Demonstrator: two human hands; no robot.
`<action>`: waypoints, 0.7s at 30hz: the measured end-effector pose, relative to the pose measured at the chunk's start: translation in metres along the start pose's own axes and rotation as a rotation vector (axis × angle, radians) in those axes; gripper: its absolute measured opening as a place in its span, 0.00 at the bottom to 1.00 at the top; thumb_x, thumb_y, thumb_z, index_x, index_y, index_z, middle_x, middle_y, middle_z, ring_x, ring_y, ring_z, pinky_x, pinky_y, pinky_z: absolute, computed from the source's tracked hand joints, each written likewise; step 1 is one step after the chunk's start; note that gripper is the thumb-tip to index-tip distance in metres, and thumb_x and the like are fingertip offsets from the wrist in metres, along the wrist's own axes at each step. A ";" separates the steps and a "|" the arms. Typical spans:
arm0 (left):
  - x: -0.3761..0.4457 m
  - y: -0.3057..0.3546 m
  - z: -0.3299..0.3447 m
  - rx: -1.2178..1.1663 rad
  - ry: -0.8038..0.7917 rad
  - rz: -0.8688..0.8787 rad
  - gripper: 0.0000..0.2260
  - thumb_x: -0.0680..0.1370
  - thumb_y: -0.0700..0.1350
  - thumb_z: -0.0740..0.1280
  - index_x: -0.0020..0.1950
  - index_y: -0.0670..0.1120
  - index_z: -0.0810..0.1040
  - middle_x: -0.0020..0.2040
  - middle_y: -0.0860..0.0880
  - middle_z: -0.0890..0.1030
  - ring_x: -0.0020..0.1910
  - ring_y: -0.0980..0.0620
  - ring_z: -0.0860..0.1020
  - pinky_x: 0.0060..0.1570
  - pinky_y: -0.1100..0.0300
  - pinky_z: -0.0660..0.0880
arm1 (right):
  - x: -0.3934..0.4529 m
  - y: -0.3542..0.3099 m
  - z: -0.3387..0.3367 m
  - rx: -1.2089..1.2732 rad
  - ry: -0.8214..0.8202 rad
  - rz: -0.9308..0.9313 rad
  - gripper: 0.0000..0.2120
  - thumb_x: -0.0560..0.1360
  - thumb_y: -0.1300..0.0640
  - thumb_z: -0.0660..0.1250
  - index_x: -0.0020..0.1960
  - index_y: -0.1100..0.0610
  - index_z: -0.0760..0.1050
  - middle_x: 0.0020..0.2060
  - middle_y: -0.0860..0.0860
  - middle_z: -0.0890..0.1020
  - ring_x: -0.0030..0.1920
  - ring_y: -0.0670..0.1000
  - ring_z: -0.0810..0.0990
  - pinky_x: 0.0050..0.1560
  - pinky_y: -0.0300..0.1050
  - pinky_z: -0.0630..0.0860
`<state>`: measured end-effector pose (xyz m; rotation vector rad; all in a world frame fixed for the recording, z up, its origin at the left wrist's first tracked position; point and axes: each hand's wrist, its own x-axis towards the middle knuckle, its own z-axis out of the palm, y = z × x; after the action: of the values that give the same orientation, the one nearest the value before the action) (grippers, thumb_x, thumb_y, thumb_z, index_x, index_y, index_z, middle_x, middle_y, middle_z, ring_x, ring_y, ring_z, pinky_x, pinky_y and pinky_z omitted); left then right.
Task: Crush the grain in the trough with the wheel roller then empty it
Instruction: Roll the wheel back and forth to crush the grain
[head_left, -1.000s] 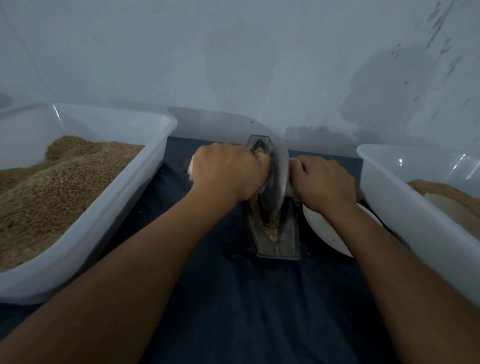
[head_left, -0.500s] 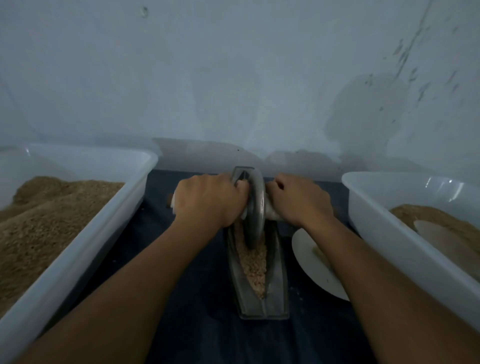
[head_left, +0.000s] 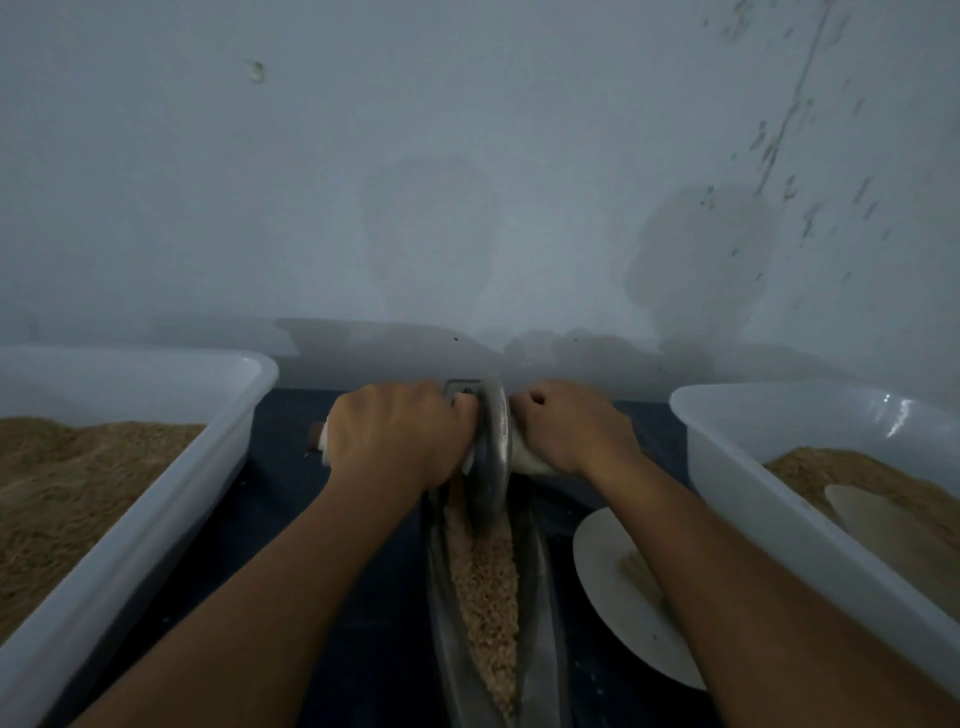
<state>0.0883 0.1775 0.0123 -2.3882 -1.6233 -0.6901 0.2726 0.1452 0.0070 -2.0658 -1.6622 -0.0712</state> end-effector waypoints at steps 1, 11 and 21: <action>0.001 0.000 0.001 0.001 0.000 -0.001 0.22 0.79 0.63 0.46 0.37 0.52 0.71 0.32 0.53 0.68 0.31 0.50 0.67 0.33 0.56 0.61 | 0.002 0.000 0.000 0.000 -0.009 0.004 0.25 0.73 0.37 0.51 0.31 0.54 0.73 0.29 0.48 0.76 0.32 0.51 0.75 0.31 0.43 0.62; 0.011 0.002 0.004 0.007 0.042 -0.010 0.22 0.79 0.63 0.47 0.38 0.52 0.71 0.31 0.52 0.66 0.33 0.47 0.68 0.36 0.54 0.64 | 0.019 0.001 0.000 0.041 -0.046 0.013 0.22 0.76 0.40 0.55 0.31 0.53 0.71 0.32 0.50 0.77 0.33 0.52 0.75 0.31 0.45 0.62; 0.012 0.000 0.005 0.006 -0.017 -0.021 0.24 0.79 0.64 0.45 0.37 0.52 0.72 0.31 0.52 0.66 0.32 0.48 0.67 0.36 0.54 0.64 | 0.018 0.000 0.001 -0.012 -0.036 0.001 0.23 0.77 0.38 0.52 0.33 0.51 0.72 0.33 0.50 0.77 0.34 0.52 0.76 0.31 0.44 0.63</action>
<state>0.0933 0.1895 0.0133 -2.3826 -1.6576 -0.6698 0.2771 0.1618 0.0118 -2.0884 -1.6859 -0.0440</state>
